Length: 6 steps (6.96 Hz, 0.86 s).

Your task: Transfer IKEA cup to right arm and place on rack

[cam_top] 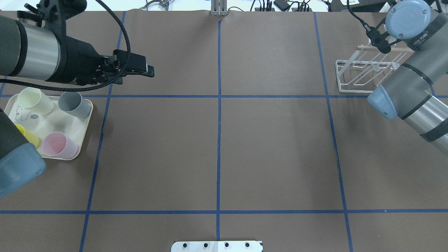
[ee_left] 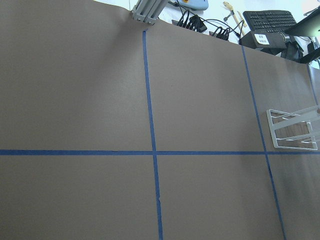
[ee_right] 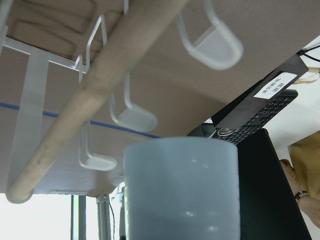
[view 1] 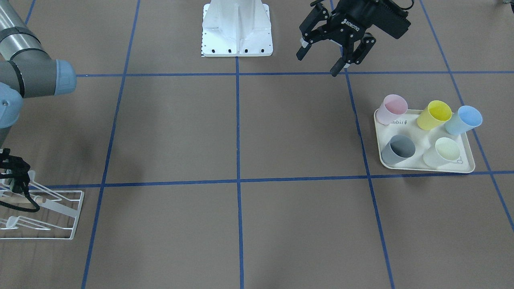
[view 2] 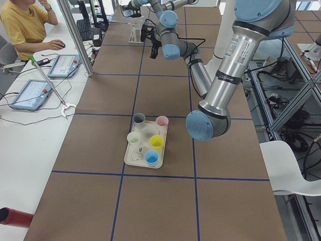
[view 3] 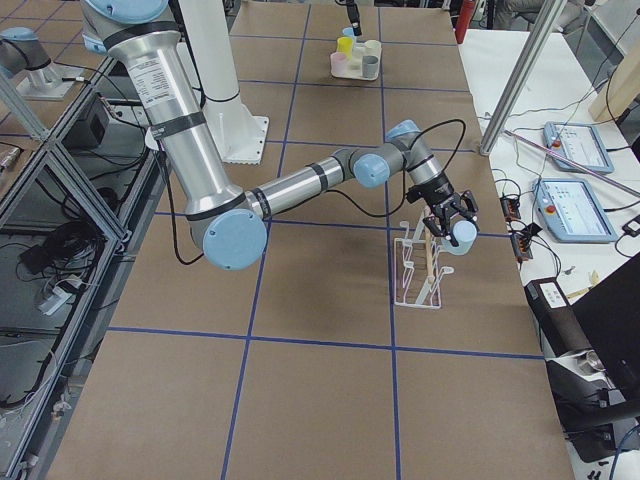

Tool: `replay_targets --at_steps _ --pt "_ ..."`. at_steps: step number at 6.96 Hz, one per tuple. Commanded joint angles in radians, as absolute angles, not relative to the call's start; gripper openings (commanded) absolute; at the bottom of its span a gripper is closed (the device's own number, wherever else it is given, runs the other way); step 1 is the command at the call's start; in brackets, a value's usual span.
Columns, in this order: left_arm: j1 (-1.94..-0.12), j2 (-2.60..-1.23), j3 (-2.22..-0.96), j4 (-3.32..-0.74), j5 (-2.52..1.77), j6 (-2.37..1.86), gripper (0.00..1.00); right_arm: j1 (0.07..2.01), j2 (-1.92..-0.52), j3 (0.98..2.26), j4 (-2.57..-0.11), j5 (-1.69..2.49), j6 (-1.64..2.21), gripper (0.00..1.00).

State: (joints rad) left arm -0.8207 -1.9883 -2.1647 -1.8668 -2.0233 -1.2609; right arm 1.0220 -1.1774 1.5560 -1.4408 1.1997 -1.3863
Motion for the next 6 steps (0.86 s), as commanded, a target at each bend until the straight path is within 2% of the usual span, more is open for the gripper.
replay_targets --at_steps 1,6 --pt "-0.821 -1.988 -2.164 -1.867 -2.023 -1.261 1.0 1.014 -1.19 1.549 -1.442 1.186 -1.371 0.09" --pt "-0.821 -1.987 -2.164 -1.867 -2.023 -1.261 1.0 0.98 -1.192 1.546 -1.442 1.173 -1.339 0.11"
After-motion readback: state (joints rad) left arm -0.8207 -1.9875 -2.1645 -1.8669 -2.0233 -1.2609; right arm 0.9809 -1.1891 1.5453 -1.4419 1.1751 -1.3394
